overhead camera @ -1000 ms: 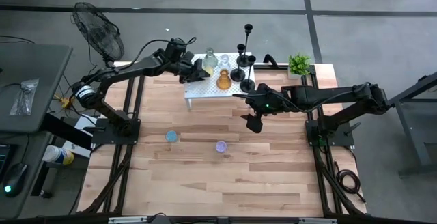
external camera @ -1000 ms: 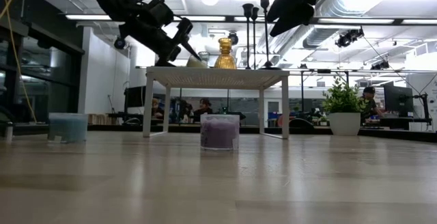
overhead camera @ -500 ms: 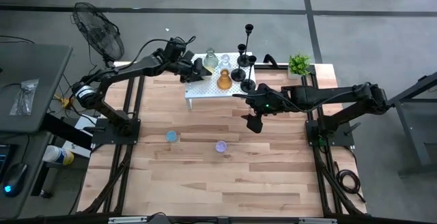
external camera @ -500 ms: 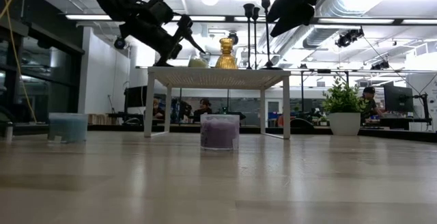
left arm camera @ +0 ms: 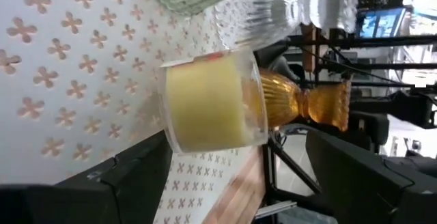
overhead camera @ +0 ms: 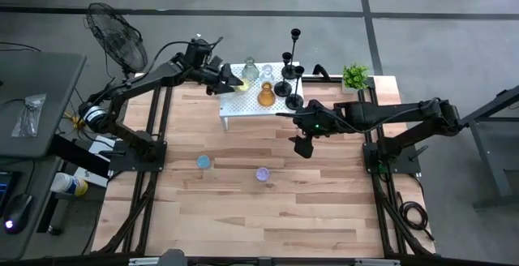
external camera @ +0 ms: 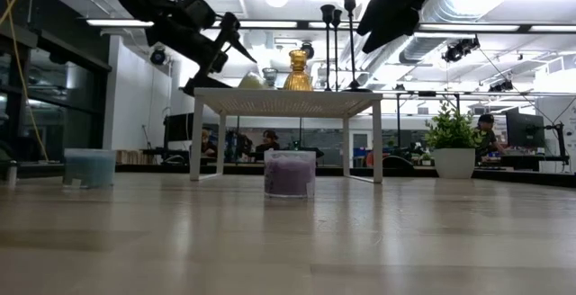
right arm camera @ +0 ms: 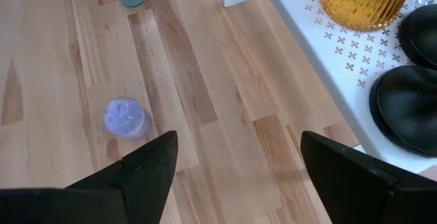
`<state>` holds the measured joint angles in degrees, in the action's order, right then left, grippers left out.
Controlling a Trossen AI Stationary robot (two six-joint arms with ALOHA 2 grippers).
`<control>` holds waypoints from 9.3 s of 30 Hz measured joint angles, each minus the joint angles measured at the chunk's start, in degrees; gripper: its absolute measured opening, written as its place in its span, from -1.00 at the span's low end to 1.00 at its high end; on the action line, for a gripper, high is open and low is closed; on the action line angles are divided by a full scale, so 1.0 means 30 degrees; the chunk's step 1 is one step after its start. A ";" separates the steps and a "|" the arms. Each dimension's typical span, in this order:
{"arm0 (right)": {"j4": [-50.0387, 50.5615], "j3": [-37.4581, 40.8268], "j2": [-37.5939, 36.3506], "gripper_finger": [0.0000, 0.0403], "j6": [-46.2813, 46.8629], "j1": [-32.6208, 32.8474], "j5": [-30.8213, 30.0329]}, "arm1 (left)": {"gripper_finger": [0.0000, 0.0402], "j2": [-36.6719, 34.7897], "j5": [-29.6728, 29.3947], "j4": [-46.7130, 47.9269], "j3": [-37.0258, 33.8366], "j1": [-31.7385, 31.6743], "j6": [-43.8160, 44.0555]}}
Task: Pick & Place candle stick holders
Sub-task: Put the yellow scented candle on the shelf, then put the blue scented candle on the shelf
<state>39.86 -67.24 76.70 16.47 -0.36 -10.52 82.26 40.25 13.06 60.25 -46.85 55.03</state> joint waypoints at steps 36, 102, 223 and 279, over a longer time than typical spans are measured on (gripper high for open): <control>0.0063 0.0000 0.0002 0.50 0.0488 -0.0006 0.0032 | 0.46 -0.2464 -0.1987 0.5856 0.0044 -0.0008 -1.1346; 0.0329 0.0000 0.0002 0.50 0.0502 -0.0003 -0.0437 | -1.00 -0.3390 -0.8640 0.4734 0.0044 0.3125 -1.9193; 0.2496 0.0000 0.0002 0.50 -0.0423 -0.0007 0.1027 | 0.50 -0.5866 -1.5548 0.6643 -0.9704 1.9495 -1.0764; 0.2518 0.0000 0.0002 0.50 -0.0430 -0.0001 0.1013 | 0.17 -0.4640 -1.5319 1.4316 0.1141 1.6329 -0.8282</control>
<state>47.42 -67.24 76.71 15.18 -0.36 -7.49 68.34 -5.71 56.01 63.67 2.14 30.19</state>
